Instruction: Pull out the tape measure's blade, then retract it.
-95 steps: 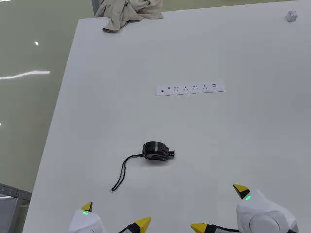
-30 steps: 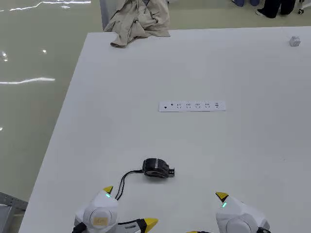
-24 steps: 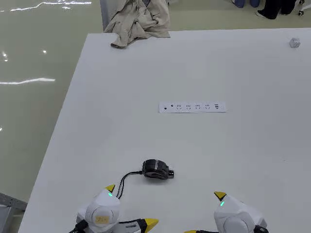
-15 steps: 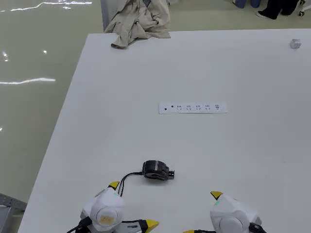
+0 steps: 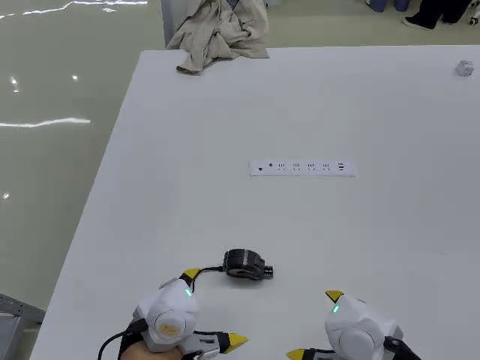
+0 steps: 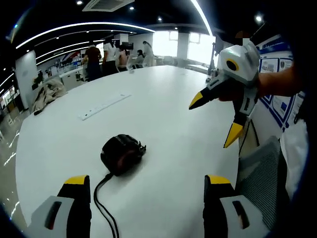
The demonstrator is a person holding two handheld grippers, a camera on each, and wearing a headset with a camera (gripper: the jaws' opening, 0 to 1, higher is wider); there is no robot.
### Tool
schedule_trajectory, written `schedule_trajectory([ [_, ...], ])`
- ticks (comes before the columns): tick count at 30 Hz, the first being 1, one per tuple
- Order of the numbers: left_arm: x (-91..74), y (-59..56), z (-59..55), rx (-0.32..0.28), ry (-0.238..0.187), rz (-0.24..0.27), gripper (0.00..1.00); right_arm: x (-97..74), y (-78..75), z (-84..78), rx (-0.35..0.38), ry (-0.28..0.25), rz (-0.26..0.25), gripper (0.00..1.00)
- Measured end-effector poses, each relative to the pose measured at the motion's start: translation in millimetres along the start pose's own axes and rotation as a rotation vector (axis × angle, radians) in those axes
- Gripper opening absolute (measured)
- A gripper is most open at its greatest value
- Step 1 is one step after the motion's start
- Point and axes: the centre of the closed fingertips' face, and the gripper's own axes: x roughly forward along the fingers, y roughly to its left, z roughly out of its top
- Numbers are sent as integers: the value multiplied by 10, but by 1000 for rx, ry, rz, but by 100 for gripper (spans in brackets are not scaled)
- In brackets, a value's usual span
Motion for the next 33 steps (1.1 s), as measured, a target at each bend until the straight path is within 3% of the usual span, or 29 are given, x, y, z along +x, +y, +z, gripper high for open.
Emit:
schedule_trajectory([
  [14, 107, 115, 58, 39, 4, -39, 91, 103, -135, 54, -54, -5, 17, 73],
  [33, 299, 254, 136, 178, 43, -98, 85, 323, -268, 59, -135, 10, 47, 69],
])
